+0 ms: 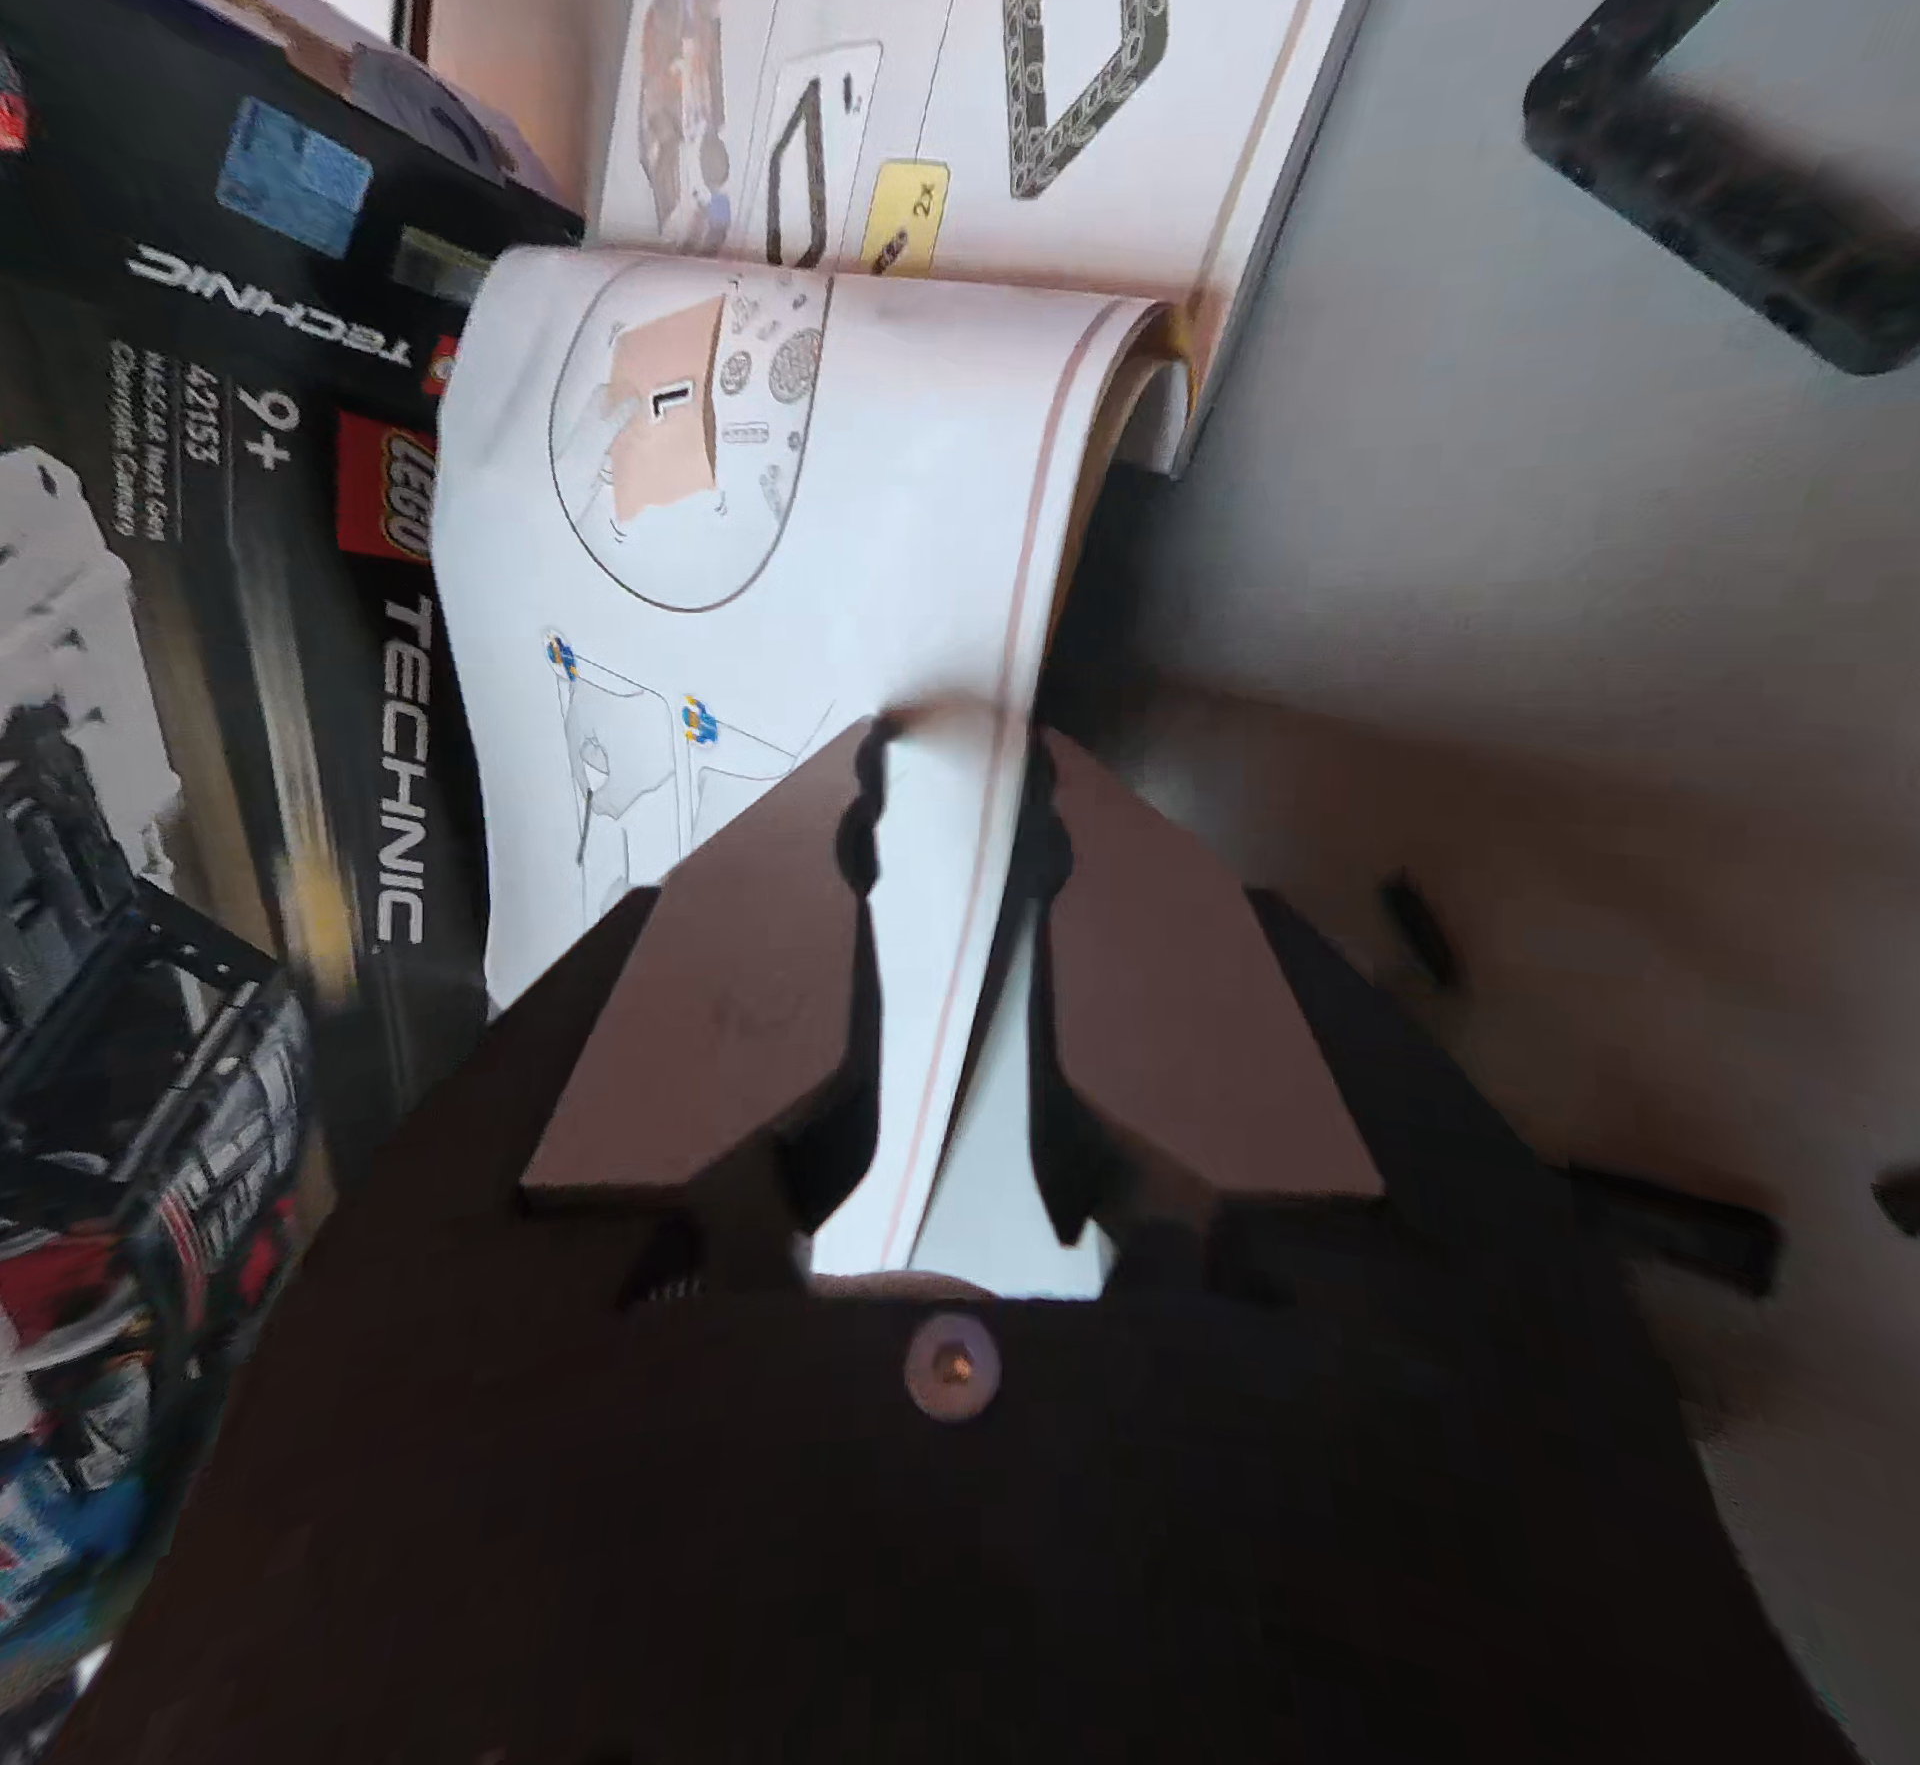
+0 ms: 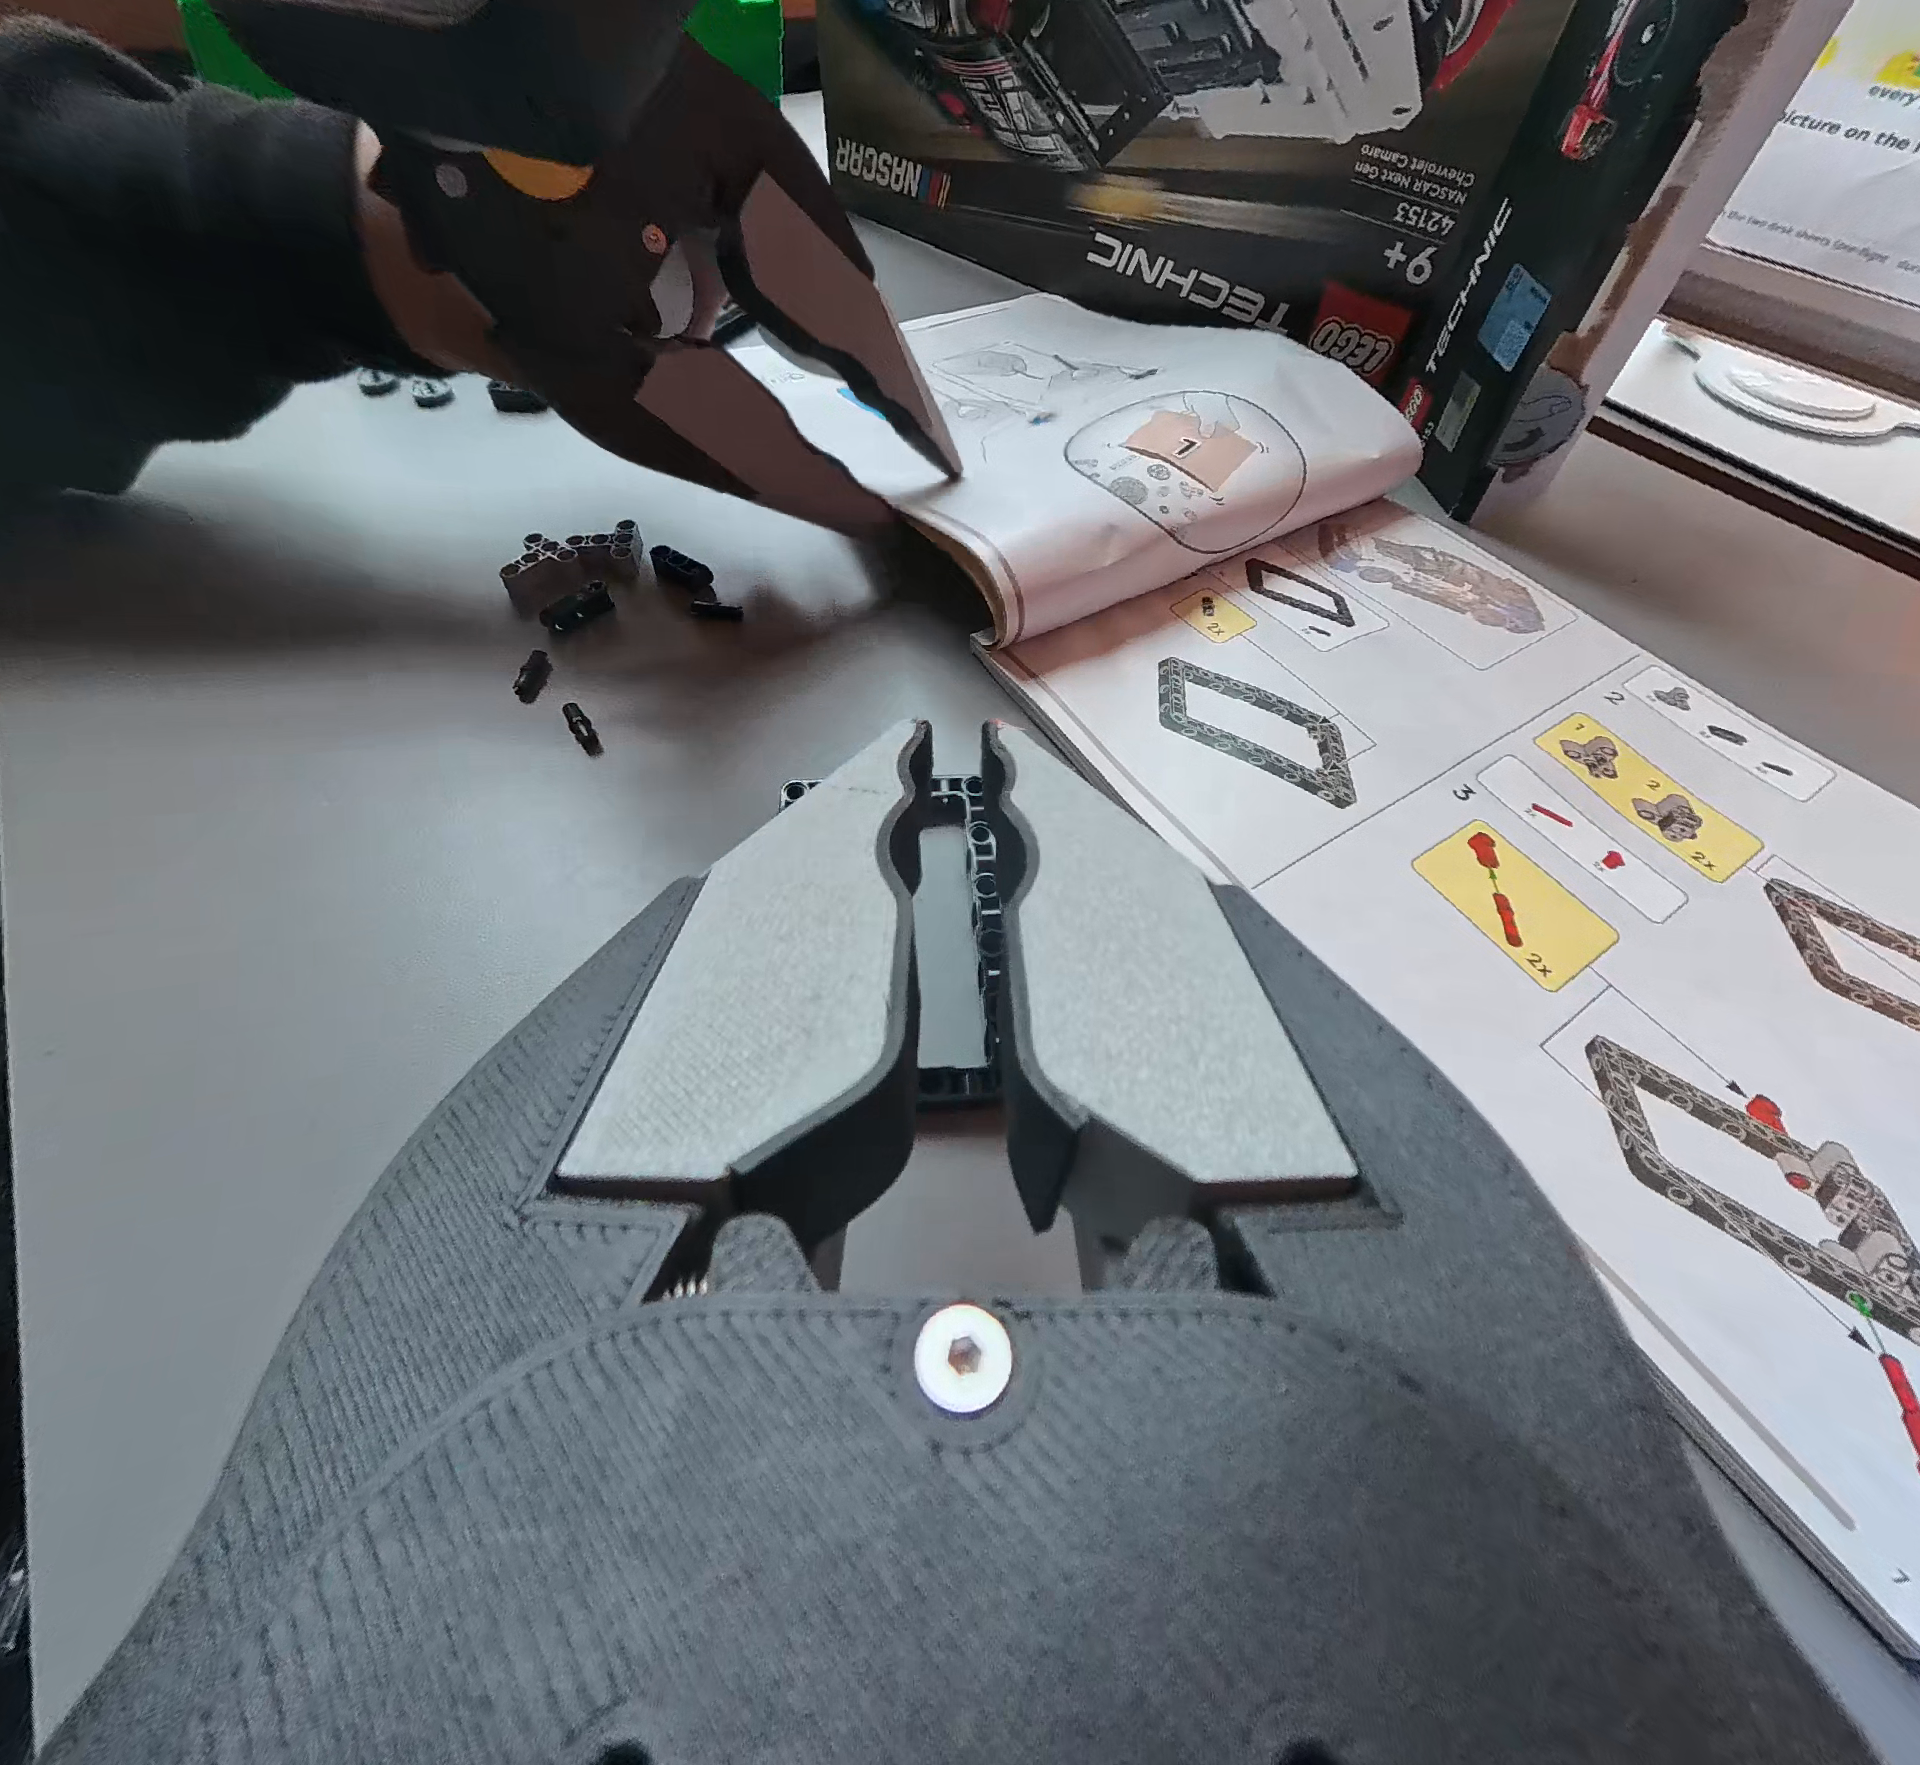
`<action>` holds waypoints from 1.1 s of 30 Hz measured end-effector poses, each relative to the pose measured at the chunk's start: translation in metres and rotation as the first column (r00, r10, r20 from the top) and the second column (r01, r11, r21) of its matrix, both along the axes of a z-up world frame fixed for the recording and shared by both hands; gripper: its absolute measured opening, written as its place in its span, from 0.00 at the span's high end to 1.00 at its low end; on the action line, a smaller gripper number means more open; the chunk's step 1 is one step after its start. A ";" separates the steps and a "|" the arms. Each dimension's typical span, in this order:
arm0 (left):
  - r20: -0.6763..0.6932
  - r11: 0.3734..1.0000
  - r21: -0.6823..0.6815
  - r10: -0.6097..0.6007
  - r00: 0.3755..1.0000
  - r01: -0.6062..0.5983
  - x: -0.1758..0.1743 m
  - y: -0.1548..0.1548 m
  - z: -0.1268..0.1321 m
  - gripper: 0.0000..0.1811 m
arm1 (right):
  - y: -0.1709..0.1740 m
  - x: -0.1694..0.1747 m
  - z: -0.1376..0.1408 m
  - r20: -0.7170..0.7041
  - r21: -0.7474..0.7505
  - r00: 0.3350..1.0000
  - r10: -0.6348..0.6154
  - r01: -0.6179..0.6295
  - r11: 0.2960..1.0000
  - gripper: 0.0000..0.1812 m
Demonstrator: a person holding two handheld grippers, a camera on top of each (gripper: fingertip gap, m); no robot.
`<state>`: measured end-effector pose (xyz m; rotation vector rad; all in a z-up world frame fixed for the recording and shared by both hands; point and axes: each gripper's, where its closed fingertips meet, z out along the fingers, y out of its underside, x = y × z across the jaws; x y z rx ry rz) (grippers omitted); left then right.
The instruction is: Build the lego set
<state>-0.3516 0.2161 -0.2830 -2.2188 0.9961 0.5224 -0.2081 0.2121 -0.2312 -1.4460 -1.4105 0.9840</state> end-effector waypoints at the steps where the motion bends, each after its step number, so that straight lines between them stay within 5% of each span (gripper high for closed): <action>1: -0.005 1.000 0.003 -0.014 1.000 0.014 0.002 0.001 0.001 0.95 | 0.000 0.000 0.000 0.000 0.001 1.000 0.001 -0.001 1.000 0.97; 4: 0.014 1.000 0.021 0.004 1.000 -0.004 0.003 0.008 0.016 1.00 | -0.001 0.000 0.000 -0.001 0.006 1.000 0.003 -0.003 1.000 0.97; 11: 0.315 0.997 -0.060 0.070 0.947 -0.054 0.016 0.033 0.089 1.00 | -0.011 -0.002 0.007 -0.022 0.065 0.999 0.038 -0.037 0.997 0.94; 20: 0.332 0.989 -0.131 0.107 0.937 -0.066 0.022 0.056 0.133 1.00 | 0.001 -0.037 -0.023 0.222 0.301 0.966 -0.135 0.064 0.952 0.95; 27: 0.320 0.984 -0.163 0.116 0.940 -0.066 0.020 0.072 0.144 1.00 | 0.012 -0.114 -0.008 0.228 0.310 0.969 -0.100 0.025 0.950 0.88; 30: 0.341 0.976 -0.213 0.125 0.932 -0.053 0.019 0.079 0.144 1.00 | 0.026 -0.157 -0.013 0.256 0.198 0.959 -0.123 0.073 0.978 0.85; 33: 0.361 0.968 -0.247 0.123 0.924 -0.033 0.018 0.081 0.143 1.00 | 0.057 -0.194 -0.015 0.246 0.278 0.947 -0.209 0.137 0.951 0.81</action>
